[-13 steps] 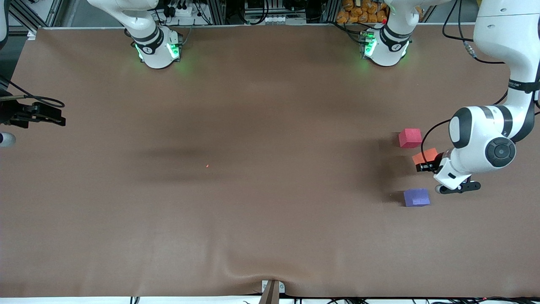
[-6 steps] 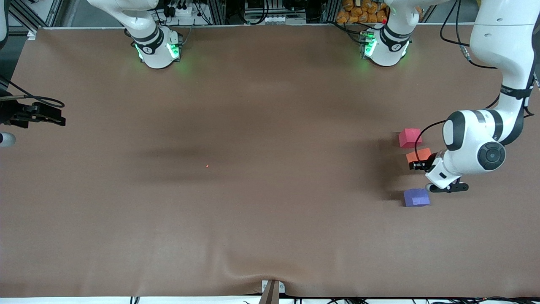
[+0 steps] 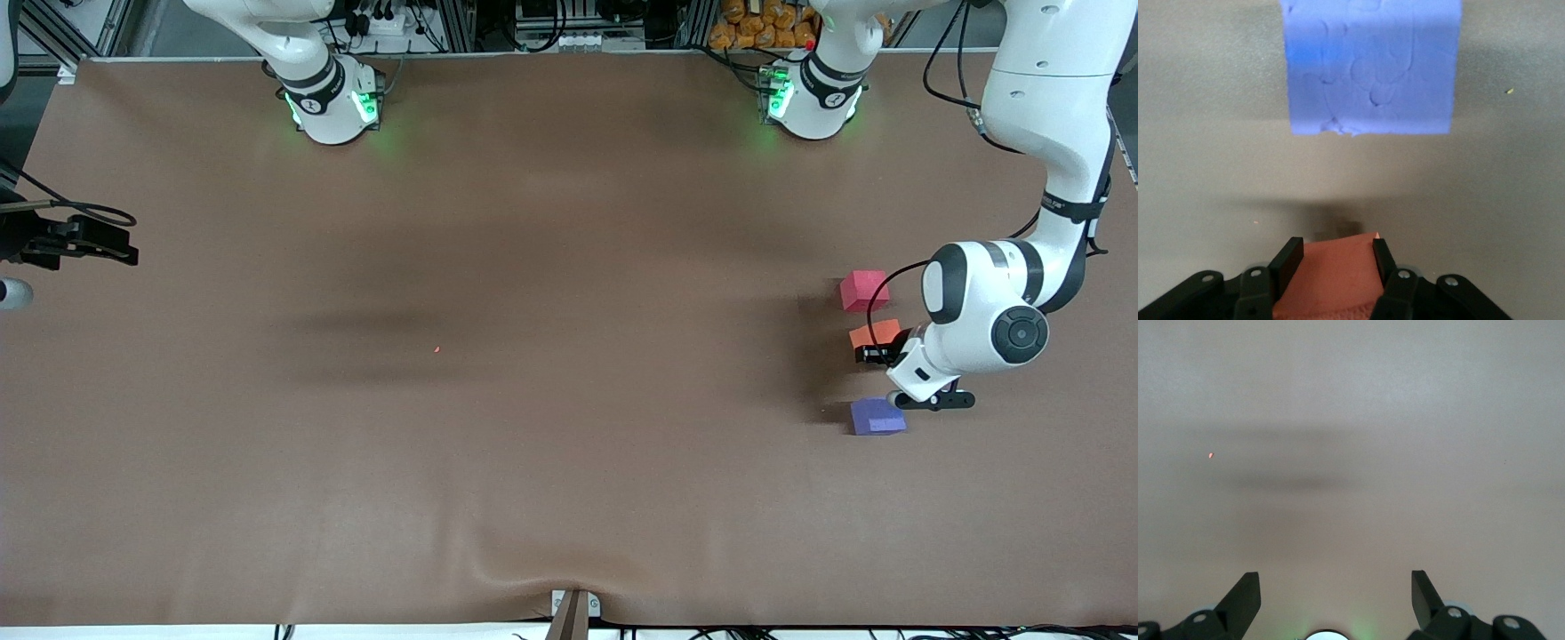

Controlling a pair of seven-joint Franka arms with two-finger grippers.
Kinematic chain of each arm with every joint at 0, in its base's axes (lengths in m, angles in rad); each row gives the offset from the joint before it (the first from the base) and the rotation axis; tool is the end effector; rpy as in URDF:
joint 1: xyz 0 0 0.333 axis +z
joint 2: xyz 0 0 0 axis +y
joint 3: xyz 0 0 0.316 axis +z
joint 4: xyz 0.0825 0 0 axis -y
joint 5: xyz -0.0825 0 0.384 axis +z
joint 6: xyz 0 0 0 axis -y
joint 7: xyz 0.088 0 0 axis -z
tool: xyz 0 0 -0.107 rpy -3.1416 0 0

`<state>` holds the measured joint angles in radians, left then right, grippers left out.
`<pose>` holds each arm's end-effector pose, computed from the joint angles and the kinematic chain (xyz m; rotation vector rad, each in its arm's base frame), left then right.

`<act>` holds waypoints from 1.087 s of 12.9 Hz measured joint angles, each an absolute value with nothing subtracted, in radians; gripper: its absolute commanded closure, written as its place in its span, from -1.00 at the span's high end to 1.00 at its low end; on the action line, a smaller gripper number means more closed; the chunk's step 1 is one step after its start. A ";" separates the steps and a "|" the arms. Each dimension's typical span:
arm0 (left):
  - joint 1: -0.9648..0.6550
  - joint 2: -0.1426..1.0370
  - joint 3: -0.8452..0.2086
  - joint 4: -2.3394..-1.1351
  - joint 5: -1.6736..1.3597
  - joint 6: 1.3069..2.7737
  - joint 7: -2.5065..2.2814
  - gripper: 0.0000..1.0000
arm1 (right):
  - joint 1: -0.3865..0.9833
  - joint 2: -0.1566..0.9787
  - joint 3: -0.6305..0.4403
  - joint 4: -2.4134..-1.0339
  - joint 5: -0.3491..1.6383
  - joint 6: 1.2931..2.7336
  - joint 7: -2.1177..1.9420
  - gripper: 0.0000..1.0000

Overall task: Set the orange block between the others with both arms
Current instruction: 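Lower the orange cube between the pink and purple cubes with the left gripper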

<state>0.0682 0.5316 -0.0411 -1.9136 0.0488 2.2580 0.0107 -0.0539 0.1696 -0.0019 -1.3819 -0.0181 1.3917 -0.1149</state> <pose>0.6073 0.0185 0.2006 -3.1180 0.0224 0.2919 0.5858 -0.0348 0.6008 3.1255 0.0896 -0.2519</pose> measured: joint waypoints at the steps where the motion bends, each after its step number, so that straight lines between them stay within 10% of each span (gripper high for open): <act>1: 0.068 0.534 -0.041 -1.911 0.049 2.258 0.029 -0.97 | -0.054 0.170 -0.001 -1.382 -0.018 1.392 -0.115 1.00; 14: 0.065 0.581 -0.044 -1.869 0.049 2.260 0.093 -0.95 | -0.054 0.170 -0.001 -1.382 -0.018 1.391 -0.115 1.00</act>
